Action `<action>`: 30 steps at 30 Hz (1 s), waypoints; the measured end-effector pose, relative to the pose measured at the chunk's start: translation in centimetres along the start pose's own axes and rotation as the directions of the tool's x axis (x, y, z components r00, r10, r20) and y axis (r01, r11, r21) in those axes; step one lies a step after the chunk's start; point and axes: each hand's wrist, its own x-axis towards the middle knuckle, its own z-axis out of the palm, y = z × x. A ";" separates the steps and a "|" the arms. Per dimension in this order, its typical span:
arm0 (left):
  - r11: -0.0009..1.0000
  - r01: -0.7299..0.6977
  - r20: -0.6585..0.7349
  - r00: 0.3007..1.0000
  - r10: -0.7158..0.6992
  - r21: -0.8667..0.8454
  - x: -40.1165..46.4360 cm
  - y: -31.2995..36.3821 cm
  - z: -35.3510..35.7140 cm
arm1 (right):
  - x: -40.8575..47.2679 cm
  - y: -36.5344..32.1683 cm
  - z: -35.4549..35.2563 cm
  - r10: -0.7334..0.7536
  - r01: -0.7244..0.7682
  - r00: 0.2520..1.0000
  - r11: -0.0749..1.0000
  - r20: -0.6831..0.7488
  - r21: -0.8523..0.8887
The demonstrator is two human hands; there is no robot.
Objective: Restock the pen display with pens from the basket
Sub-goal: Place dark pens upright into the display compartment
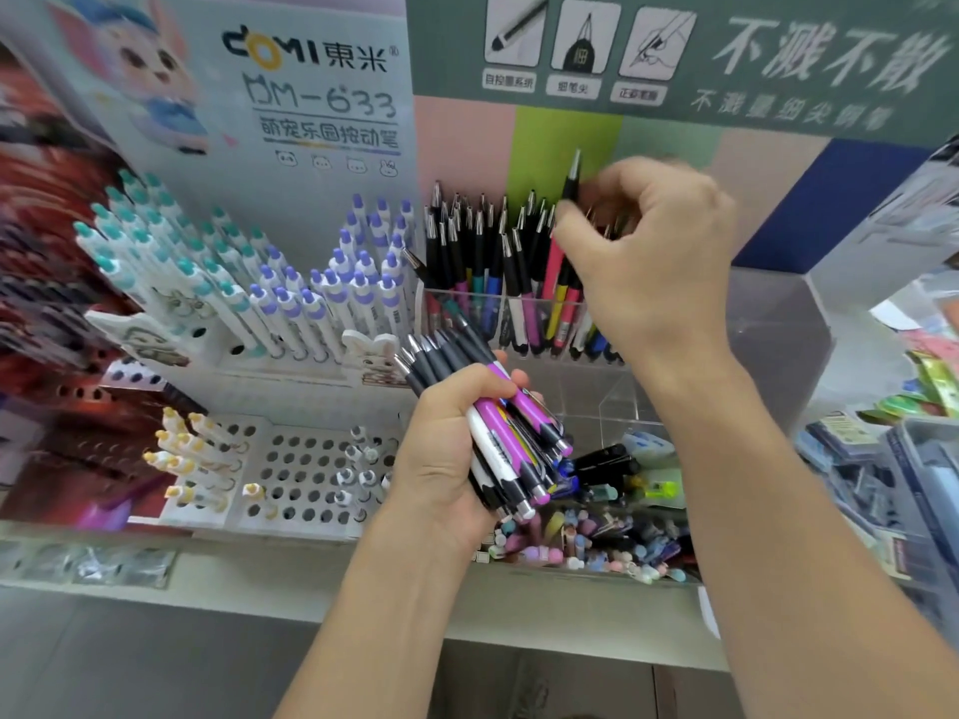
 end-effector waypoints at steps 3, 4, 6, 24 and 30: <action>1.000 -0.016 0.002 1.000 0.016 0.009 -0.1 0.1 0.2 | 0.1 0.0 0.2 0.028 -0.016 0.998 0.982 0.062 -0.191; 1.000 -0.016 0.016 1.000 0.016 0.004 -0.2 0.1 0.3 | 0.2 -0.2 0.2 0.040 -0.017 0.995 0.972 0.093 -0.235; 1.000 -0.012 0.036 0.999 0.012 -0.009 -0.2 0.1 0.4 | 0.2 -0.6 0.0 0.059 -0.010 0.987 0.950 0.150 -0.311; 0.989 0.021 0.057 0.998 -0.029 0.146 -0.3 -0.3 0.6 | -4.0 -1.1 -4.7 0.202 -0.342 0.587 0.940 0.784 0.014; 0.980 0.058 0.036 0.997 -0.066 0.191 -0.2 -0.5 -0.2 | -4.0 0.4 -4.3 0.258 -0.511 0.409 0.860 0.875 -0.015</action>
